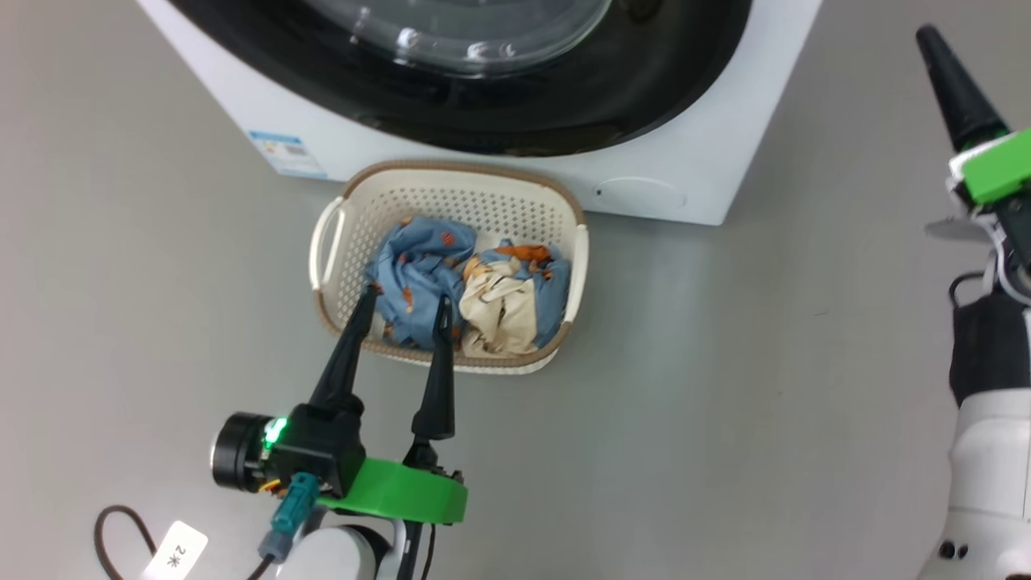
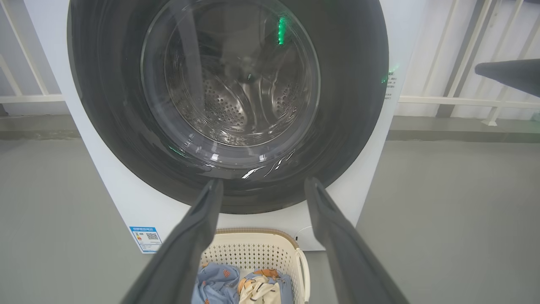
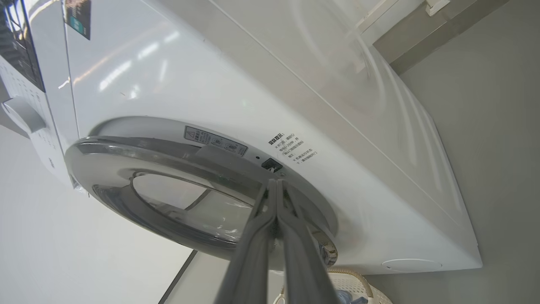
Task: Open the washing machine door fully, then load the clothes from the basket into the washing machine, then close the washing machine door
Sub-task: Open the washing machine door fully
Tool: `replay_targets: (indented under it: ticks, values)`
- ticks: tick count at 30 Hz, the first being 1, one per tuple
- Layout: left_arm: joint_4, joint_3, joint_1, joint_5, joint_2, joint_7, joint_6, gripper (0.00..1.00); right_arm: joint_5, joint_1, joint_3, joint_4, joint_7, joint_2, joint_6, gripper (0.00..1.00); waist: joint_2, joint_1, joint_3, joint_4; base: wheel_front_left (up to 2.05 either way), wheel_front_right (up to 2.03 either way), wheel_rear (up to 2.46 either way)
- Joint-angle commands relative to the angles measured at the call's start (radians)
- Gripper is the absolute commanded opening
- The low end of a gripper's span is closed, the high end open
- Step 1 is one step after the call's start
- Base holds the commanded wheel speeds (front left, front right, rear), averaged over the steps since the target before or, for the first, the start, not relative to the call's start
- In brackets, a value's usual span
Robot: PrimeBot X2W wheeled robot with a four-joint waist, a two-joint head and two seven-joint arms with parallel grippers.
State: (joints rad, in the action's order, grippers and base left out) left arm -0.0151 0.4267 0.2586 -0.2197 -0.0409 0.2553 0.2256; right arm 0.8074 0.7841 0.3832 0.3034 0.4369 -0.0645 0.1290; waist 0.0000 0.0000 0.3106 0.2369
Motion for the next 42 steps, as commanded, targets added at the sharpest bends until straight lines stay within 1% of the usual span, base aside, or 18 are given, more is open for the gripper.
replay_targets:
  ticks: [1,10,16,25,33,42]
  values:
    - [0.031,-0.021,0.032,-0.014,-0.009,0.006,0.009,1.00,-0.015,0.049,-0.009,-0.026,0.019,0.009,0.002,0.00,0.0000,0.0000,0.036,0.037,0.00,0.00,0.00]
    - [0.044,0.012,0.056,-0.037,-0.009,0.006,0.027,1.00,-0.076,0.172,0.019,0.003,0.092,0.012,0.002,0.00,0.0000,0.0000,0.084,0.073,0.00,0.00,0.00]
    - [0.049,0.032,0.073,-0.049,-0.009,0.006,0.036,1.00,-0.106,0.265,0.029,0.043,0.115,0.013,0.002,0.00,0.0000,0.0000,0.113,0.093,0.00,0.00,0.00]
    - [0.045,0.055,0.085,-0.062,-0.009,0.006,0.047,1.00,-0.149,0.411,0.050,0.153,0.149,0.014,0.002,0.00,0.0000,0.0000,0.135,0.120,0.00,0.00,0.00]
    - [0.044,0.067,0.086,-0.070,-0.009,0.006,0.053,1.00,-0.178,0.486,0.083,0.233,0.160,0.014,0.002,0.00,0.0000,0.0000,0.138,0.136,0.00,0.00,0.00]
    - [0.043,0.071,0.082,-0.078,-0.009,0.006,0.055,1.00,-0.226,0.557,0.146,0.340,0.159,0.014,0.002,0.00,0.0000,0.0000,0.141,0.143,0.00,0.00,0.00]
